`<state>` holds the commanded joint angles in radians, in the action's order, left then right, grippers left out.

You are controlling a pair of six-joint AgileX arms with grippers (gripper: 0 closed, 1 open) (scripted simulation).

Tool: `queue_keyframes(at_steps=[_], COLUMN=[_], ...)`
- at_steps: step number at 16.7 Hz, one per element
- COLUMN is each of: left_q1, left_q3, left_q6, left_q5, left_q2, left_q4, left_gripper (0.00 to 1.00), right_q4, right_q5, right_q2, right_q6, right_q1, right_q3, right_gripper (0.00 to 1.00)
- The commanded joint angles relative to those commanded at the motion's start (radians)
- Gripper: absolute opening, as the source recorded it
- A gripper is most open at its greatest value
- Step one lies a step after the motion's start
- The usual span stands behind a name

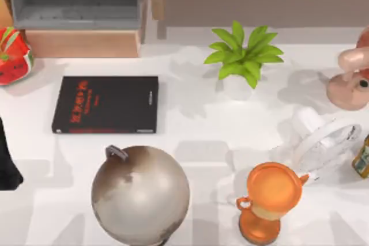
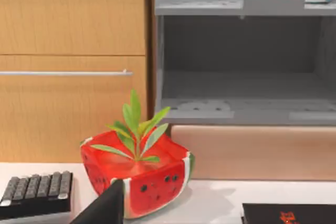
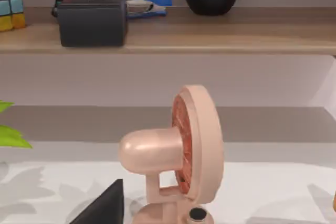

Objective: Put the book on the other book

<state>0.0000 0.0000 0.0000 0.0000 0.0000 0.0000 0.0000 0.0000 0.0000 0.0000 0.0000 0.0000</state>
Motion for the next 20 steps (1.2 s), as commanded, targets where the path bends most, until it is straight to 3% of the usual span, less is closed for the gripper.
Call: queue_keyframes(at_steps=[4, 8, 20], left_q1=[-0.007, -0.046, -0.228], left_q3=[0.030, 0.191, 0.973], left_q6=[0.000, -0.002, -0.007], left_q5=[-0.006, -0.035, -0.190], left_q2=[0.031, 0.221, 1.438], left_q4=[0.015, 0.097, 0.485], left_gripper=[1.00, 1.00, 1.00], right_q4=[0.000, 0.000, 0.000], right_q5=[0.000, 0.000, 0.000], right_q2=[0.000, 0.000, 0.000], right_q6=[0.000, 0.000, 0.000], right_q1=[0.000, 0.000, 0.000], right_q3=[0.000, 0.000, 0.000], right_gripper=[1.00, 1.00, 1.00])
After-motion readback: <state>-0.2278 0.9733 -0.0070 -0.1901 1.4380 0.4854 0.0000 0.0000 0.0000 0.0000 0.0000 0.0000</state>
